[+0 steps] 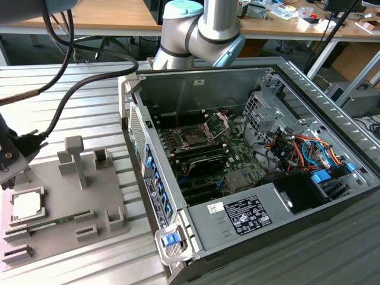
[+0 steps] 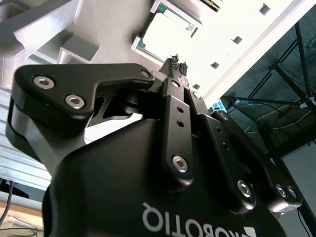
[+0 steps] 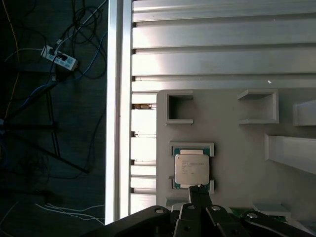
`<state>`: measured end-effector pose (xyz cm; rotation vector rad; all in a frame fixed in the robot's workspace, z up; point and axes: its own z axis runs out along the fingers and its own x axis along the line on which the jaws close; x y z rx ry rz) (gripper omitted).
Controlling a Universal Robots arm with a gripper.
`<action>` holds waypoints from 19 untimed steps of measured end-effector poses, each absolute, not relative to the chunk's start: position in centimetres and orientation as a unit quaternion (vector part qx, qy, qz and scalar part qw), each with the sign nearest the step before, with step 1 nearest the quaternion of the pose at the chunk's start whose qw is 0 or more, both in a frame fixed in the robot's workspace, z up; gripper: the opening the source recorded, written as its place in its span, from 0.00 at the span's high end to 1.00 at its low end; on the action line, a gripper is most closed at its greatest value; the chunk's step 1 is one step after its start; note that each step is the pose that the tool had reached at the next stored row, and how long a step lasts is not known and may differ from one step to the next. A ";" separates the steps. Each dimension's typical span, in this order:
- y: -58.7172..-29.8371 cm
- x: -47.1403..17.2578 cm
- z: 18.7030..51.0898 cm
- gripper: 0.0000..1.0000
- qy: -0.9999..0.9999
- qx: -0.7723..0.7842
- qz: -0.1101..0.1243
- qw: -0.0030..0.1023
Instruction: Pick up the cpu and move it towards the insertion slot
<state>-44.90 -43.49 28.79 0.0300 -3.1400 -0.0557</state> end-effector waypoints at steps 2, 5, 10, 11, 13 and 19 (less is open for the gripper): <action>-43.5 -44.9 28.7 0.89 -1.000 0.010 -0.018 0.000; -43.5 -44.9 28.6 0.89 -1.000 0.010 -0.018 0.000; -43.5 -44.9 28.4 0.89 -1.000 0.010 -0.018 0.000; -43.5 -44.9 28.4 0.89 -1.000 0.010 -0.018 0.000; -43.5 -44.9 28.4 0.89 -1.000 0.010 -0.018 0.000; -43.5 -44.9 28.2 0.89 -1.000 0.010 -0.018 0.000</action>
